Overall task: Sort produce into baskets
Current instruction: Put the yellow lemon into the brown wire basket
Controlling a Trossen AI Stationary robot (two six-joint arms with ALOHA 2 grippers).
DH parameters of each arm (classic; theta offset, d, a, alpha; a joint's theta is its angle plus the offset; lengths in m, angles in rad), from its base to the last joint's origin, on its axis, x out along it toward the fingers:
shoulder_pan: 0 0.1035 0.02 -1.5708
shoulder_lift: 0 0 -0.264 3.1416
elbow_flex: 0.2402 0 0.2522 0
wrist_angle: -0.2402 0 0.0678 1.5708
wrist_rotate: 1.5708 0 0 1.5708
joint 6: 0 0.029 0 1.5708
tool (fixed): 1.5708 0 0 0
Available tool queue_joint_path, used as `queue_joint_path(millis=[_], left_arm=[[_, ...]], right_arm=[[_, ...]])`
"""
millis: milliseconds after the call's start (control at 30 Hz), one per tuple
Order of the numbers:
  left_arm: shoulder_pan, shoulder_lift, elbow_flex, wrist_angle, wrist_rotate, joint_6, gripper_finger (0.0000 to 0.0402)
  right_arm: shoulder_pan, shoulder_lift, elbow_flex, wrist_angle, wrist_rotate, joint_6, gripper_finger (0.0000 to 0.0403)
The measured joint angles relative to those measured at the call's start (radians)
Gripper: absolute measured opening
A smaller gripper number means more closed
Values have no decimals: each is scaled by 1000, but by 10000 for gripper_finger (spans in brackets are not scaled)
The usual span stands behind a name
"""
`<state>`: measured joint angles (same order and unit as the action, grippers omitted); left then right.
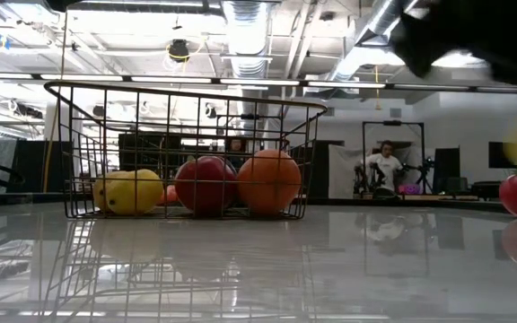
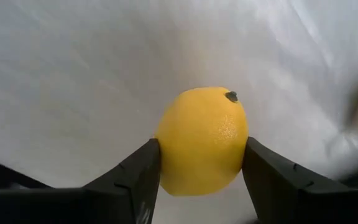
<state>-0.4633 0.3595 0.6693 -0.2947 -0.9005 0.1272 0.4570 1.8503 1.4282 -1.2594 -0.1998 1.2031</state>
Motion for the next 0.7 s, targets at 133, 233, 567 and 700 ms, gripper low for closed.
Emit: queue_joint_path(millis=[133, 233, 567, 700], left_arm=[[0, 0, 0, 0, 0, 0, 272], [0, 0, 0, -1, 0, 8, 272], [0, 0, 0, -2, 0, 27, 272], [0, 0, 0, -2, 0, 26, 272]], right_arm=[[-79, 0, 126, 21, 110, -146, 231], [-130, -1, 215, 92, 173, -254, 232], [-242, 4, 289, 432, 378, -679, 232], [-298, 3, 289, 426, 446, -723, 234]])
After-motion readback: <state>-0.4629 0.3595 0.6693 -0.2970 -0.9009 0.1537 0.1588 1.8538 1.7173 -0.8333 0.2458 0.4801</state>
